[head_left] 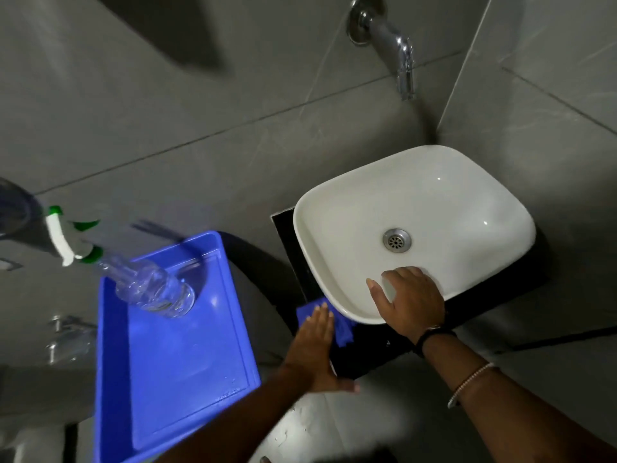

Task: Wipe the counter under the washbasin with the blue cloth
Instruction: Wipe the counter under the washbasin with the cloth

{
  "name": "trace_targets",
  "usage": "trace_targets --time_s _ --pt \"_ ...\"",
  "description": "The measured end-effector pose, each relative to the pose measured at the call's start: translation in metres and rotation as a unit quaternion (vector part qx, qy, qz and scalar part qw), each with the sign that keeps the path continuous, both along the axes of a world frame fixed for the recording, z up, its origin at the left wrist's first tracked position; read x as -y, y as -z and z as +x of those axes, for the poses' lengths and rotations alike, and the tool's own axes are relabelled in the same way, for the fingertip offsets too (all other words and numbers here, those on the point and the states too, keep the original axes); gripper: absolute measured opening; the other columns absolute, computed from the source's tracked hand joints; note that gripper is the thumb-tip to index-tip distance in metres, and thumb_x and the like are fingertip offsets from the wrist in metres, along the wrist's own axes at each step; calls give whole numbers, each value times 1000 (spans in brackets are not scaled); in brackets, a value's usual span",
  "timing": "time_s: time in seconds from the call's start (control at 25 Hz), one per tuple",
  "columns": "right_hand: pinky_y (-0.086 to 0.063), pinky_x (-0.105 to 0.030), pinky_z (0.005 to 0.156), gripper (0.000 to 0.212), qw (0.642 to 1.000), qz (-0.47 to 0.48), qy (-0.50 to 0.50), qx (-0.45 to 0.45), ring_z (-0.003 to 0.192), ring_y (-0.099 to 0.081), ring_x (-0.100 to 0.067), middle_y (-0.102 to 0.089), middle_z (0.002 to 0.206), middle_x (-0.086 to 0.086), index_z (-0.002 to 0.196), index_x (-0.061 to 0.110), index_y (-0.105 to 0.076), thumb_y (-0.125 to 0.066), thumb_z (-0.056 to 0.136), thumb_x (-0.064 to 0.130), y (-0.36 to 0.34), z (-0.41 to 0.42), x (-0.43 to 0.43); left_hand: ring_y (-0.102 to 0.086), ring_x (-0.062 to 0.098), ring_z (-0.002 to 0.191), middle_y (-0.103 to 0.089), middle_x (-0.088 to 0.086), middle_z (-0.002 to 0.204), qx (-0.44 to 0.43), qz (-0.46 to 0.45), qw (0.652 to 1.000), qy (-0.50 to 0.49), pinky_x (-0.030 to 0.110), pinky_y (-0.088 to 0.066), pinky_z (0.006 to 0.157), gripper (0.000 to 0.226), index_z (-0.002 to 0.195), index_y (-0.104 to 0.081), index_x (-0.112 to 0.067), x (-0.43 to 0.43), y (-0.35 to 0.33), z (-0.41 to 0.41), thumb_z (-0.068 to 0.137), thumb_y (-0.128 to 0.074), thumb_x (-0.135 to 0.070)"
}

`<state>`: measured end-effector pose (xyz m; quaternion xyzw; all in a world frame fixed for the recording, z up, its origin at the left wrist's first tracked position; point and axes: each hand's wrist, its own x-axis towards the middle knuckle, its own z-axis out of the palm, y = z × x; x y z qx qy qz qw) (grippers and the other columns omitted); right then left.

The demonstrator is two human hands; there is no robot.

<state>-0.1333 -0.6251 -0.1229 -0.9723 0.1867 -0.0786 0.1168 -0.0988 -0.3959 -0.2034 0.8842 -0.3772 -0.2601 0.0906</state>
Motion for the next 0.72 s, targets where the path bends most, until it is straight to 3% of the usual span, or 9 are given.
trace_targets --time_s 0.16,0.24,0.32,0.4,0.48,0.56,0.64,0.72 --pt "-48 -41 95 46 993 77 -24 83 108 -58 -27 -67 110 -7 102 13 -68 -44 88 50 -12 -9 -3 25 26 149 24 4 163 -17 27 999 -22 41 20 116 140 155 15 -20 28 -14 -60 57 -43 -100" --pt "-41 -41 101 34 979 117 -61 158 116 -52 -27 -59 122 -9 106 15 -65 -49 89 39 -6 -37 -6 8 26 153 5 6 166 4 -5 999 -51 38 13 119 122 158 -6 -17 30 -34 -61 69 -47 -90" --pt "-37 -42 100 24 975 97 -101 174 113 -53 -29 -53 123 -6 102 19 -61 -51 87 33 15 -82 -27 -25 27 150 -26 8 161 79 -140 979 -129 36 -6 123 91 147 -43 -11 13 -53 -60 81 -57 -71" --pt "-33 -41 105 31 982 75 -141 99 116 -55 -31 -49 128 -5 109 20 -59 -52 83 37 38 -113 -59 -36 24 146 -39 8 157 175 -266 925 -205 37 -18 122 67 136 -57 -10 -4 -70 -51 88 -58 -57" --pt "-23 -45 115 59 983 65 -172 -25 133 -47 -34 -46 145 -11 131 16 -52 -51 82 49 56 -113 -89 -17 22 153 -22 10 164 204 -278 901 -263 39 -8 124 75 148 -40 -10 5 -91 -20 91 -50 -58" --pt "-11 -52 123 78 975 40 -190 -112 146 -25 -36 -28 158 -16 147 12 -31 -44 83 56 66 -97 -105 5 23 154 0 13 167 169 -230 914 -290 41 4 123 92 157 -12 -11 41 -112 14 90 -37 -68" --pt "1 -54 122 87 965 42 -210 -151 149 -7 -38 -6 161 -18 152 7 -9 -37 86 58 73 -87 -107 12 26 153 9 17 166 126 -179 932 -290 45 7 123 99 157 0 -11 86 -118 35 89 -35 -72" --pt "-5 -55 121 91 968 42 -210 -134 148 -15 -37 -15 161 -17 150 5 -10 -38 85 62 79 -89 -99 10 28 153 8 20 165 115 -129 942 -287 47 7 123 103 157 1 -7 113 -110 33 88 -38 -73"
